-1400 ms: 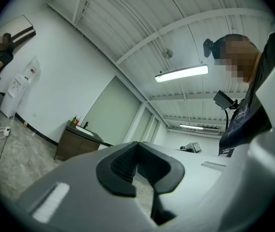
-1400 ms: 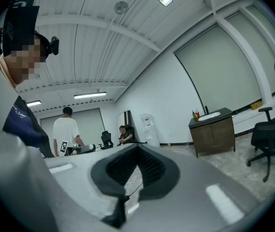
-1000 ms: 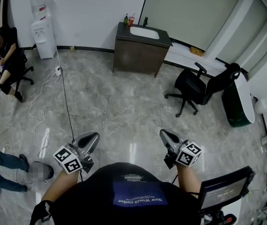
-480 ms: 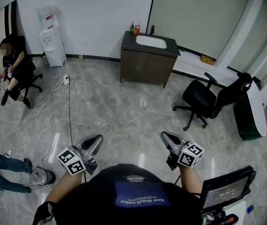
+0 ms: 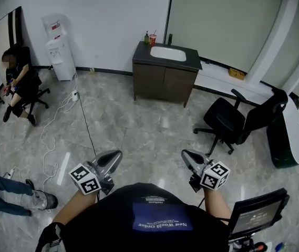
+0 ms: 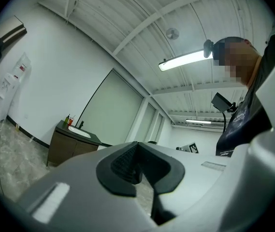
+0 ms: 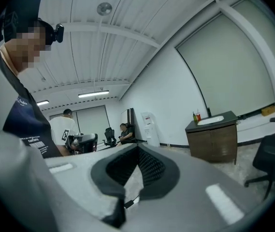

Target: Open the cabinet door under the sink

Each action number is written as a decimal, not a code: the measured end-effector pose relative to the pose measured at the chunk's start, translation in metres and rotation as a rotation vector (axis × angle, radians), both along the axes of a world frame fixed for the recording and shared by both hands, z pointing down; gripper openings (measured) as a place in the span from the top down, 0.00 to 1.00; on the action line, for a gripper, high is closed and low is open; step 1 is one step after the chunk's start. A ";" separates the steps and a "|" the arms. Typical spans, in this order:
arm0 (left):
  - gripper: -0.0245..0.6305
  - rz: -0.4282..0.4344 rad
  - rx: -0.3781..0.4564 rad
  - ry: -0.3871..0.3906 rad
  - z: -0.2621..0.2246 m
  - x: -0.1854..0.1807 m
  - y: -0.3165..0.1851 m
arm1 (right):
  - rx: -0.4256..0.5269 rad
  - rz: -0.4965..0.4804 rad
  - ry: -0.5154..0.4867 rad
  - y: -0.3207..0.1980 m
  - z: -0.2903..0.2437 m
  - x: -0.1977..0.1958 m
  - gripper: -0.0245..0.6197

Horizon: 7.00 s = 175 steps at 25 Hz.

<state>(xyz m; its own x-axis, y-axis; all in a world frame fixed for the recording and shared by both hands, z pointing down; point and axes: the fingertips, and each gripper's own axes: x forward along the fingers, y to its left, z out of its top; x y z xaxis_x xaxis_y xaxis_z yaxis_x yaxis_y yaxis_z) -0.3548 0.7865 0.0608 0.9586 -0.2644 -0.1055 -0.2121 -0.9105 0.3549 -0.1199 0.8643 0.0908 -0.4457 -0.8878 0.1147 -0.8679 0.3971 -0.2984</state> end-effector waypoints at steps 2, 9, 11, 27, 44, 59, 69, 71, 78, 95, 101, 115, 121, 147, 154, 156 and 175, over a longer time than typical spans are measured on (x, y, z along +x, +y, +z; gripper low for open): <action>0.96 0.022 0.004 -0.006 0.002 0.013 -0.005 | -0.009 0.016 -0.013 -0.002 0.003 0.011 0.96; 0.96 0.082 -0.015 -0.005 0.009 0.044 -0.050 | -0.048 0.070 -0.008 -0.028 0.019 0.036 0.96; 0.96 0.104 -0.024 0.004 0.011 0.052 -0.070 | -0.054 0.087 0.015 -0.042 0.018 0.038 0.96; 0.96 0.203 0.026 0.017 0.002 0.032 -0.298 | -0.035 0.212 0.077 -0.248 -0.007 0.011 0.96; 0.96 0.062 -0.028 -0.036 0.027 0.114 -0.410 | -0.064 0.043 0.047 -0.403 0.029 0.103 0.96; 0.96 -0.036 -0.033 -0.066 0.008 0.268 -0.484 | -0.043 -0.089 0.045 -0.513 0.024 0.253 0.96; 0.96 0.073 -0.068 -0.039 0.031 0.300 -0.573 | -0.091 0.002 0.095 -0.580 0.041 0.274 0.96; 0.96 0.110 -0.064 -0.031 0.032 0.305 -0.604 | -0.092 0.043 0.110 -0.603 0.038 0.277 0.96; 0.96 0.206 -0.034 -0.032 0.025 0.307 -0.708 | -0.089 0.170 0.119 -0.687 0.025 0.276 0.96; 0.96 0.124 -0.108 -0.114 0.060 0.406 -0.807 | -0.143 0.032 0.055 -0.804 0.076 0.353 0.96; 0.96 0.038 -0.155 -0.121 0.062 0.482 -0.814 | -0.163 -0.122 0.052 -0.845 0.087 0.416 0.96; 0.96 -0.030 -0.277 -0.266 0.132 0.491 -0.826 | -0.261 -0.359 0.150 -0.874 0.176 0.384 0.96; 0.96 0.058 -0.354 -0.311 0.200 0.480 -0.834 | -0.302 -0.350 0.258 -0.887 0.231 0.354 0.96; 0.96 0.037 -0.414 -0.228 0.389 0.434 -0.842 | -0.175 -0.253 1.033 -0.961 0.435 0.329 0.55; 0.96 0.051 -0.430 -0.238 0.405 0.431 -0.836 | -0.121 -0.170 1.248 -0.980 0.448 0.342 0.50; 0.96 0.055 -0.432 -0.235 0.407 0.431 -0.834 | -0.100 -0.143 1.299 -0.982 0.450 0.343 0.46; 0.96 0.101 -0.478 -0.228 0.416 0.430 -0.825 | -0.045 0.000 1.573 -0.995 0.462 0.345 0.27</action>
